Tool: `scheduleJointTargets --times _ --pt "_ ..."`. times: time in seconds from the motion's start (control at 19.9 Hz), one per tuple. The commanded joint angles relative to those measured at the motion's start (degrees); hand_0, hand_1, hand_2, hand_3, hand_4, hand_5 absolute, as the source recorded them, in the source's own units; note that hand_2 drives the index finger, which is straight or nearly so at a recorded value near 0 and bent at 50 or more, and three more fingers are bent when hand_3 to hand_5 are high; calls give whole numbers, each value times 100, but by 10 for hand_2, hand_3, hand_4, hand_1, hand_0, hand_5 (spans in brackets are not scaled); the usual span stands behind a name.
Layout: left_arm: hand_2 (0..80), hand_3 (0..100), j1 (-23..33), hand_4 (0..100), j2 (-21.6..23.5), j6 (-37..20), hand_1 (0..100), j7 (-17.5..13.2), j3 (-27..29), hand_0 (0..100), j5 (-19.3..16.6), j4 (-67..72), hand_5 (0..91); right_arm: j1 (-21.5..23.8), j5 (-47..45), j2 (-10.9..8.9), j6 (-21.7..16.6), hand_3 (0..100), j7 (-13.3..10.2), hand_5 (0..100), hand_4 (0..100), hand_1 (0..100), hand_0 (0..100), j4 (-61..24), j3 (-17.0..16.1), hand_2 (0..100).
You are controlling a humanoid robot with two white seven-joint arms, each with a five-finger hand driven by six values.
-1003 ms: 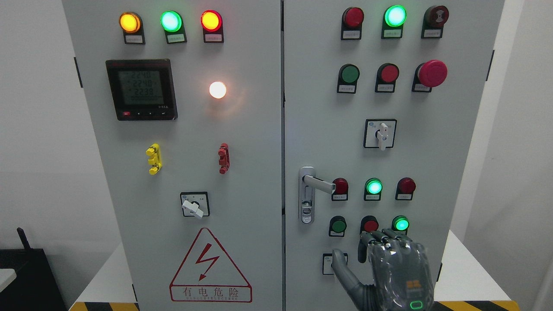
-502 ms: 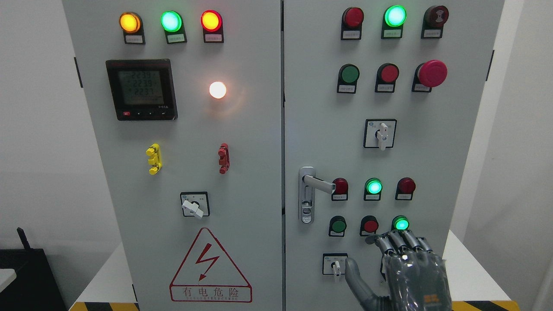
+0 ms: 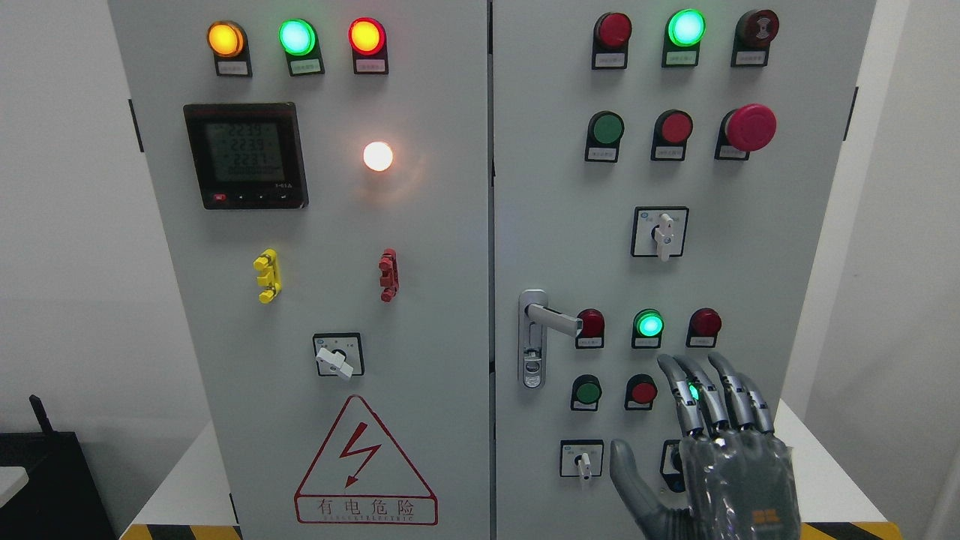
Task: Release door handle
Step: 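Lower the right hand away from the handle and open fingers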
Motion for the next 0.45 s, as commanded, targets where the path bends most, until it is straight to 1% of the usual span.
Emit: scheduleJointTargets --times 0.0,0.4 --pt "0 0 7 0 -1 5 389 5 62 120 0 97 0 10 -56 109 -33 21 1 0 0 131 440 -105 -93 0" --pt "0 0 -1 0 -1 5 389 5 62 120 0 97 0 28 -65 144 -33 35 1 0 0 132 437 -105 -85 0"
